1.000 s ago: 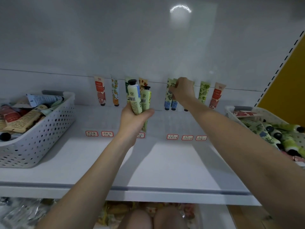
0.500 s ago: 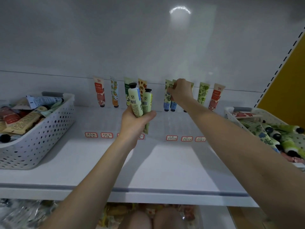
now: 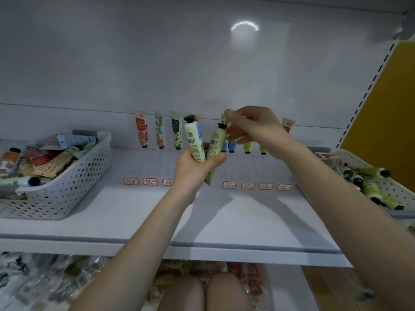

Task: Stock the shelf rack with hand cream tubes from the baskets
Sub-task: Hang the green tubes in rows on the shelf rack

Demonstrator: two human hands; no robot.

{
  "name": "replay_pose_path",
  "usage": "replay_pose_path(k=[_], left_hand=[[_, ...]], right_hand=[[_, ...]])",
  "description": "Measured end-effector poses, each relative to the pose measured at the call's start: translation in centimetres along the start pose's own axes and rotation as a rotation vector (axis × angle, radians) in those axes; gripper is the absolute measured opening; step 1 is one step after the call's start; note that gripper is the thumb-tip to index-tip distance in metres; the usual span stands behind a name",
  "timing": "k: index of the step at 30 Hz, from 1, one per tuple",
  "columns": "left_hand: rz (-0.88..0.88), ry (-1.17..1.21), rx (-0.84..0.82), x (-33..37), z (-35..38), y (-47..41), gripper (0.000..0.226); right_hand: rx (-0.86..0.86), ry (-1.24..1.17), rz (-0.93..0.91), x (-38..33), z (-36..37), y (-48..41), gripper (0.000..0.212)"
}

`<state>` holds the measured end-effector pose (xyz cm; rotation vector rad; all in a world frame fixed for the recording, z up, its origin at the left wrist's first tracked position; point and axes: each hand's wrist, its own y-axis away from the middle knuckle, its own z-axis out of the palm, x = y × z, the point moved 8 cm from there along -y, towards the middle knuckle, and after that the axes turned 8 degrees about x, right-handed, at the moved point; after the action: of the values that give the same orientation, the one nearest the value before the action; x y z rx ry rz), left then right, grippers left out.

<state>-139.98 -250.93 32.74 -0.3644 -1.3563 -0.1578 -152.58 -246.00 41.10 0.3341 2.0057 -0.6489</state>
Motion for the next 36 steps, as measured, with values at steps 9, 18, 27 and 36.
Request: replay_pose_path(k=[9,18,27,36], left_hand=[[-0.078,0.059,-0.136,-0.6,0.3,4.7,0.027],[-0.024,0.103,0.135,0.4,-2.2,5.1,0.01],[0.02,0.0,0.084,0.5,-0.8,5.8,0.015],[0.0,-0.145,0.075,-0.3,-0.2,4.8,0.027]], right_hand=[[0.082,-0.263,0.209,3.6,-2.4,4.2,0.02],[-0.072,-0.282,0.372,7.2,-1.9,8.4,0.018],[-0.2,0.171,-0.104,4.4,-1.8,9.9,0.023],[-0.09,0.098,0.059,8.1,-2.2,8.0,0.015]])
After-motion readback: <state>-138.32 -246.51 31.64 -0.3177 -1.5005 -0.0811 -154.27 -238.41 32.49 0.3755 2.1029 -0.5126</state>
